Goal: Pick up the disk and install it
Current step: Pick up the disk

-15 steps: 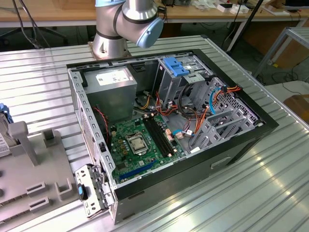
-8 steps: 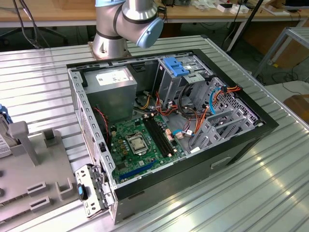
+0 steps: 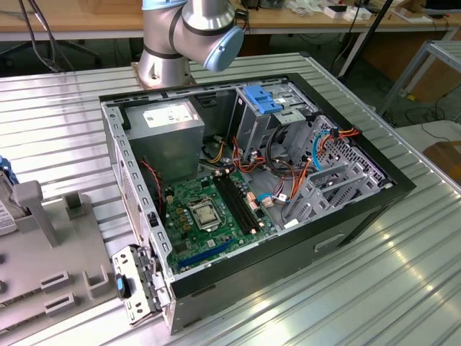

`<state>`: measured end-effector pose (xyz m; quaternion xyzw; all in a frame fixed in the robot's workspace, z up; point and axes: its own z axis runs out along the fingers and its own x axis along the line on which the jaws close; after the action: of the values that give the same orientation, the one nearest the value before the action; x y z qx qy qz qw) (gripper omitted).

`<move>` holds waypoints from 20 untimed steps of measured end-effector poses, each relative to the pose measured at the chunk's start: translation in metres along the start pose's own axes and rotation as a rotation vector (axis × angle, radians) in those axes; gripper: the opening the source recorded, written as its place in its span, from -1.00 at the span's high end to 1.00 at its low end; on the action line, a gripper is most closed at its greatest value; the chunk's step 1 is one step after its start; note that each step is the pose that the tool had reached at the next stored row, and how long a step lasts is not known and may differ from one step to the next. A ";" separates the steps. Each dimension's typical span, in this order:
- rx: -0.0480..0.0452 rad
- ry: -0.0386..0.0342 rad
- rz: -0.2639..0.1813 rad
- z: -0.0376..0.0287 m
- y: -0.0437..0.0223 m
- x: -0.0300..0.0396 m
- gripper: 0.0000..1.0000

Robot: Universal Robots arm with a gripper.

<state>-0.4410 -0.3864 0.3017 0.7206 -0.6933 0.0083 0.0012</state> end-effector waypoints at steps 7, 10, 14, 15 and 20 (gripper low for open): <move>-0.0001 0.0000 0.000 0.0000 0.0000 0.0000 0.25; -0.0001 0.0000 0.002 0.0000 0.0000 0.0000 0.25; -0.0003 0.0003 0.032 0.0001 0.0000 0.0000 0.25; -0.0005 0.0004 0.042 0.0001 0.0000 0.0000 0.25; -0.0010 0.0007 0.070 0.0001 0.0000 0.0000 0.25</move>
<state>-0.4410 -0.3864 0.3016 0.6959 -0.7180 0.0082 0.0015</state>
